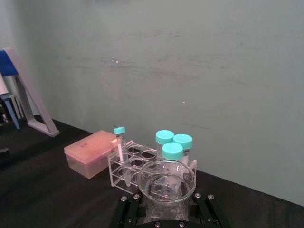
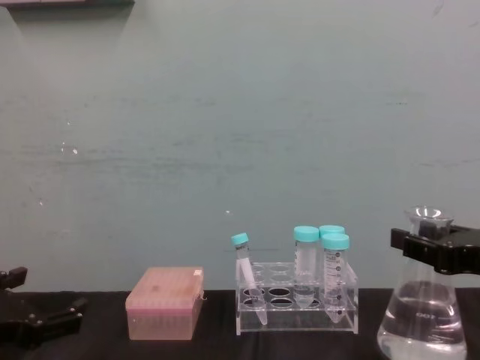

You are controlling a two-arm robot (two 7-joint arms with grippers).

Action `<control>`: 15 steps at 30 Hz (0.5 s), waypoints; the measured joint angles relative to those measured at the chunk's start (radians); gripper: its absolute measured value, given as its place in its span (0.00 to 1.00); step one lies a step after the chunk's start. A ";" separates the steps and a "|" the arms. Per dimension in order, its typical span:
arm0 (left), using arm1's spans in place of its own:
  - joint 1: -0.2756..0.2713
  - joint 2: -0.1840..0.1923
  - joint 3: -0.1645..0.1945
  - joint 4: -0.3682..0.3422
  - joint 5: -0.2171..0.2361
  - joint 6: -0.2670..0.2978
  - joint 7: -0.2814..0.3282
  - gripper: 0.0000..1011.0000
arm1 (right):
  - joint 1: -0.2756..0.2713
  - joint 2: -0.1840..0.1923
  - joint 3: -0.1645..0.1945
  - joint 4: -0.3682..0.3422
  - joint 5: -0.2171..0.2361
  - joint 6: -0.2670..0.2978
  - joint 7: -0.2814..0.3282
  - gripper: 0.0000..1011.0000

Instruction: Pick up the beaker with the right gripper, shake it three times, and then put it down.

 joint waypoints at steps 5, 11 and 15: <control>0.000 0.000 0.000 0.000 0.000 0.000 0.000 0.99 | 0.001 0.005 0.003 -0.001 -0.007 0.000 -0.016 0.45; 0.000 0.000 0.000 0.000 0.000 0.000 0.000 0.99 | 0.001 0.006 0.008 -0.003 -0.020 0.008 -0.034 0.45; 0.000 0.000 0.000 0.000 0.000 0.000 0.000 0.99 | -0.001 0.007 0.008 -0.006 -0.023 0.014 -0.034 0.45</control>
